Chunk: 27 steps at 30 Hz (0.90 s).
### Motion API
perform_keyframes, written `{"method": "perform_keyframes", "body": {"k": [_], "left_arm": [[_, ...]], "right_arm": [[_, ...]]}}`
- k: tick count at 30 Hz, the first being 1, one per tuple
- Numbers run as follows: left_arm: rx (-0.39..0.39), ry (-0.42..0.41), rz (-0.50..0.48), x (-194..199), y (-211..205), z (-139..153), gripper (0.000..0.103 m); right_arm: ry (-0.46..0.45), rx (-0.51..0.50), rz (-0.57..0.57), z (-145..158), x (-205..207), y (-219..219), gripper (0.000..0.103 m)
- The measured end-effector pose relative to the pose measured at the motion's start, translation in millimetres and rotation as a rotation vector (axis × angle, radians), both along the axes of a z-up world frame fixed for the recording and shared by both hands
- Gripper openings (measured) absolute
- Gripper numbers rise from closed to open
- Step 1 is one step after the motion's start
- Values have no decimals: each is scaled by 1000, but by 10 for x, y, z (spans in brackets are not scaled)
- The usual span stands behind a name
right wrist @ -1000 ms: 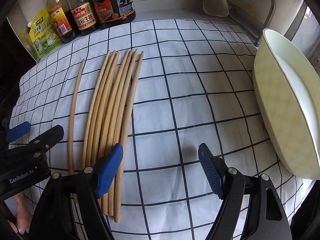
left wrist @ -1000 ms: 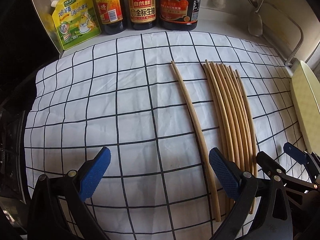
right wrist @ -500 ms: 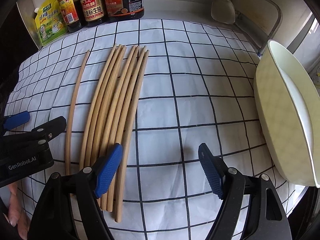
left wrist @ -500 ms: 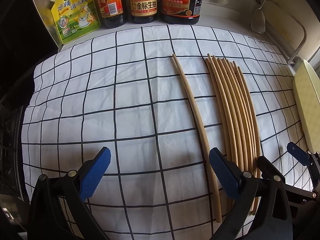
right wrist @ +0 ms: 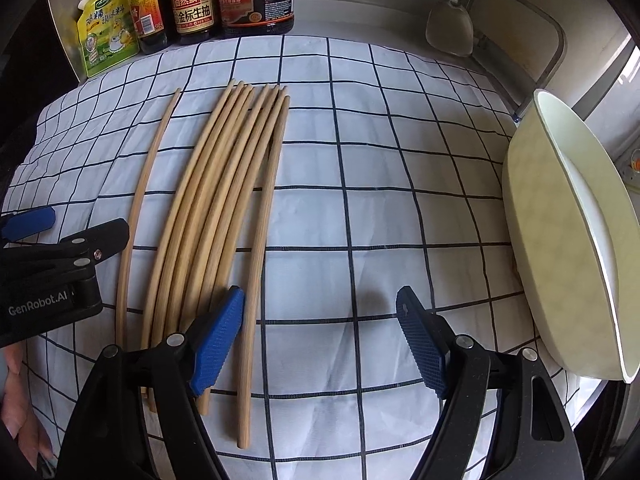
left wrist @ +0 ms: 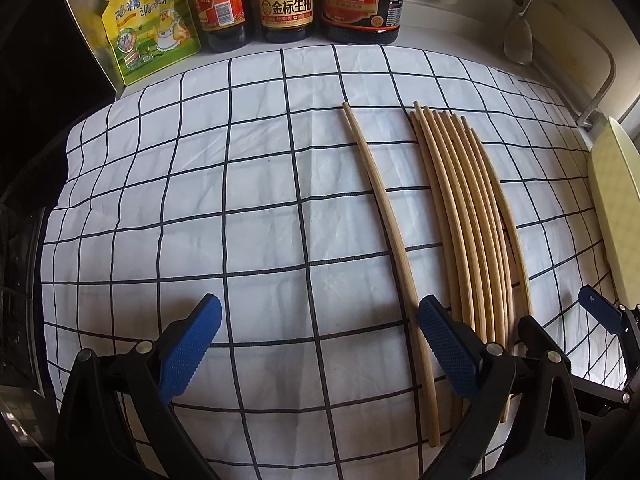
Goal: Organize utensils
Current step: 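Move the open right gripper down over a single wooden chopstick, then close the right gripper on the wooden chopstick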
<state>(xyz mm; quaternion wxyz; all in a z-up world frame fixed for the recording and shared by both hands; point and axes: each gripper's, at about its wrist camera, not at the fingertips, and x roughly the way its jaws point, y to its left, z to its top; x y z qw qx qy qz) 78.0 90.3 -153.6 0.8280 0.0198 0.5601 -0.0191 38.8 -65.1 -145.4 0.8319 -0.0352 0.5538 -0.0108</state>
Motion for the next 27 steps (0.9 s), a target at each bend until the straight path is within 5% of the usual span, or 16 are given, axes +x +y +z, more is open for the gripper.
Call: {"method": "perform_keyframes", "body": {"k": [14,16,22,26,27], "left_arm": [[18,-26,-3,14,-58,-101,96],[-7,-33,-11,-10,-55,-92,89],[-17,-63,-66,-87,-156,-19,54],[-28,-53,-87,-95,-177,18,9],[-37,-44,-89,-89,-167,22,7]], "right_arm": [[-73,-11,-2,-23,-15,-91,73],[-83,-14,16,-21,-8,-68,70],[-62,50,80,-12,-10,3,37],[-39,76,107,0,-9,70,13],[-36,73,111,1,-17,83,6]]}}
